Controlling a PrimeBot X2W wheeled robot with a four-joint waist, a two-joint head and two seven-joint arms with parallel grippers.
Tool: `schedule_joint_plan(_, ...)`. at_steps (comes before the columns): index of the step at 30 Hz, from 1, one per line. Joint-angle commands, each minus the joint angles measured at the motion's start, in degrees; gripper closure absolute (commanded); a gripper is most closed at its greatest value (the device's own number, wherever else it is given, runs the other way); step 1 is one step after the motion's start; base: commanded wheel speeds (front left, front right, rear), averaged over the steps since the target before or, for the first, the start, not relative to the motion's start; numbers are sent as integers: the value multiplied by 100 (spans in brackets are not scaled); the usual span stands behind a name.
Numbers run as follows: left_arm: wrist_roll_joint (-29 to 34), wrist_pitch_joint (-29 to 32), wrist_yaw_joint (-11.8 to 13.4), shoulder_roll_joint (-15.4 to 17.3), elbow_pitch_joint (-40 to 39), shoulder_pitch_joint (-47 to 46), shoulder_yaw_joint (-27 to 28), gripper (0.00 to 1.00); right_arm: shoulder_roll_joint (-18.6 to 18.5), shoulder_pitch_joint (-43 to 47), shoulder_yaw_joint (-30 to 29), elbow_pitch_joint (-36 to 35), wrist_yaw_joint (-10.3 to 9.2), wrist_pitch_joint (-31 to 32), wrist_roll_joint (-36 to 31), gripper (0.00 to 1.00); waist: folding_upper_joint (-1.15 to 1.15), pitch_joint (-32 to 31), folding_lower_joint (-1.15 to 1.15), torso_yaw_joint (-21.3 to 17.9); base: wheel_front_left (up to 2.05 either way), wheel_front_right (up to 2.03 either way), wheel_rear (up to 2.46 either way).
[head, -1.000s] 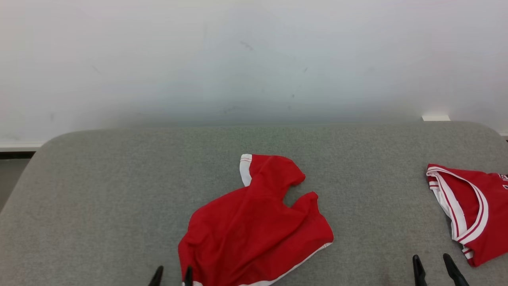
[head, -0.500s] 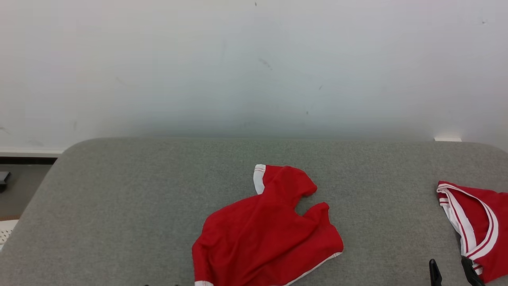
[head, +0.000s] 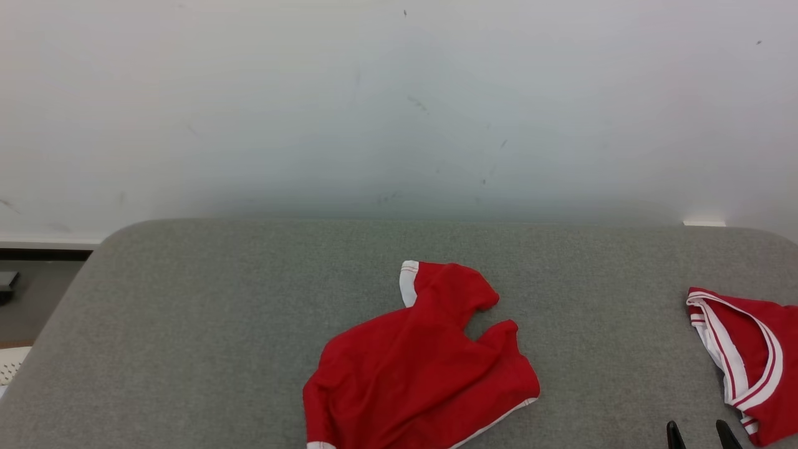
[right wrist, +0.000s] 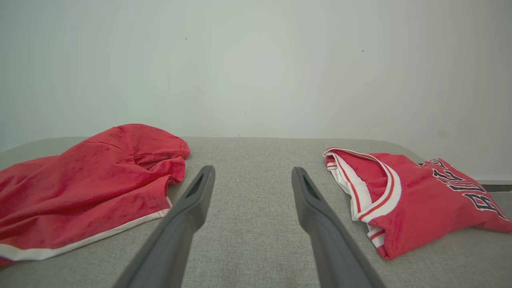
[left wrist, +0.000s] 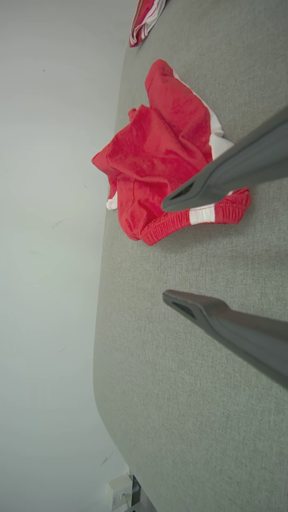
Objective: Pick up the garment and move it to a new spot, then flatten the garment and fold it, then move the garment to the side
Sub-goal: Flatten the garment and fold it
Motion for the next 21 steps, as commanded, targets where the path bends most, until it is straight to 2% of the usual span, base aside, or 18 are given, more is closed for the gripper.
schedule_joint_plan(1,54,0,-18,11,7,45,14,0,-12,12,-8,19,-16,4,33,0,0,5,0,-7,0,0,0)
schedule_joint_plan(5,-19,0,-5,11,5,26,-41,0,-7,-82,31,-29,-16,4,75,0,0,27,0,-7,0,0,0)
schedule_joint_plan(10,-243,0,-93,11,296,-166,-238,0,-254,-337,334,-61,-16,5,131,0,0,179,0,38,0,0,0)
schedule_joint_plan(14,-417,111,-195,13,769,-434,-440,0,-746,-797,1079,347,-16,58,244,0,0,375,0,84,0,0,0)
schedule_joint_plan(21,-674,940,-310,30,880,-937,-601,0,-1409,-2016,2659,1237,-16,569,385,0,0,886,0,178,0,0,0)
